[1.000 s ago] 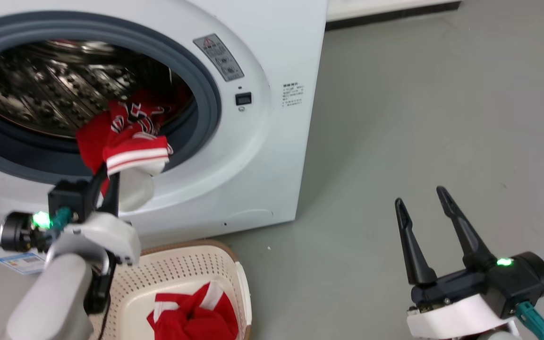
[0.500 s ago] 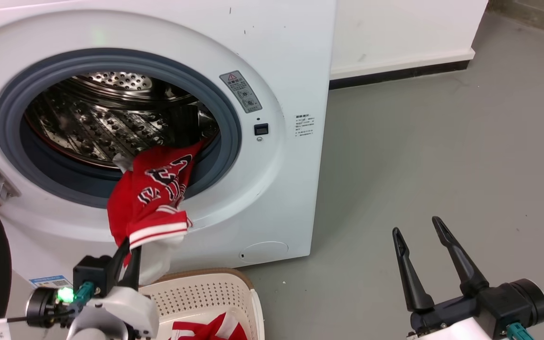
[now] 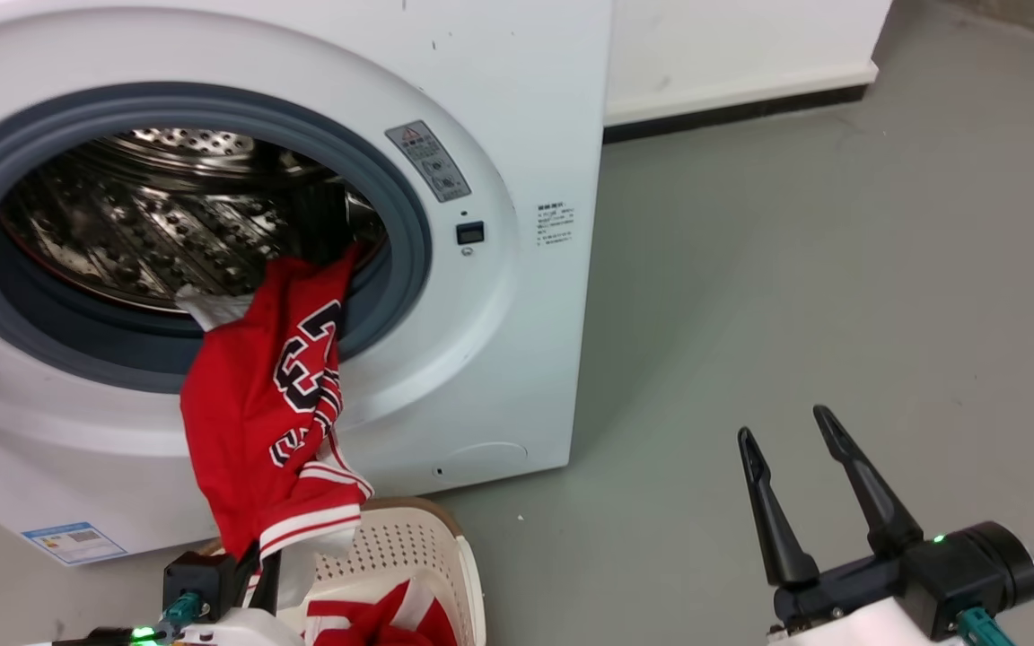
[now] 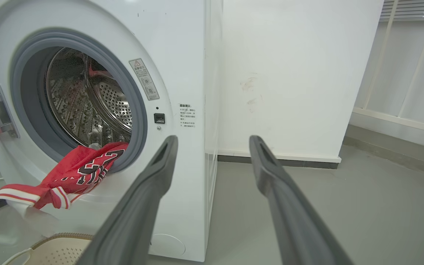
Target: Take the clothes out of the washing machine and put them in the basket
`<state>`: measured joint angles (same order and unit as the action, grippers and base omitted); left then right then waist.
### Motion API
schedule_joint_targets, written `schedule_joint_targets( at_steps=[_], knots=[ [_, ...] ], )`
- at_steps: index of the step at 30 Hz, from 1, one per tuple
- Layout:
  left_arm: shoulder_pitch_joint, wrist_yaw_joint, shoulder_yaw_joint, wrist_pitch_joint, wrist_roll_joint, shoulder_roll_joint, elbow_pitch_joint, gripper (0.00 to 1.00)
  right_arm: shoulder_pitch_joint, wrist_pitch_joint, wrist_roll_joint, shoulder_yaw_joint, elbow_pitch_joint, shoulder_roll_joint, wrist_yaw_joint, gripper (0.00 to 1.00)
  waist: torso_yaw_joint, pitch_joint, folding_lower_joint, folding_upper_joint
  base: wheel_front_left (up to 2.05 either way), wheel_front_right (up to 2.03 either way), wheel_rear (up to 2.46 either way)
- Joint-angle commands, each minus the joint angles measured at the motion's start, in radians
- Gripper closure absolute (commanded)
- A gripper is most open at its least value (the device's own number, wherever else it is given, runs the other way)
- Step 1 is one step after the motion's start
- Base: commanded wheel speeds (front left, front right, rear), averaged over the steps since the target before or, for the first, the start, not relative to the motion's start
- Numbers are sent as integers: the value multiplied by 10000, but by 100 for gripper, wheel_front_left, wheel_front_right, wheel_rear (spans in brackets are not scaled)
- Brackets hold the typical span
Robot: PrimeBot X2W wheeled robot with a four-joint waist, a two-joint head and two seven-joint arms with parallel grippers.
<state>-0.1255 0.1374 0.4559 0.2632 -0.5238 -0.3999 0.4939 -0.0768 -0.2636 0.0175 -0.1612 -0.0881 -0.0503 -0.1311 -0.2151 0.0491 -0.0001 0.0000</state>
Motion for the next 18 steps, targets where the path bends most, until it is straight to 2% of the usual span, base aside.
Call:
schedule_joint_targets(
  at_steps=[1,12,18],
  knots=[
    [13,-36,-42,24,9,32,94,100,223,-18,-24,6,-33,1,7,0,-136,188,1,0,0,0,0],
    [-969,-931,-579,24,210,674,2613,100,1066,-18,139,84,-254,3,7,0,-590,1664,1,0,0,0,0],
    [-1785,-1212,-692,24,402,975,4034,100,1537,-18,294,62,-380,3,7,0,-719,2481,1,0,0,0,0]
  ],
)
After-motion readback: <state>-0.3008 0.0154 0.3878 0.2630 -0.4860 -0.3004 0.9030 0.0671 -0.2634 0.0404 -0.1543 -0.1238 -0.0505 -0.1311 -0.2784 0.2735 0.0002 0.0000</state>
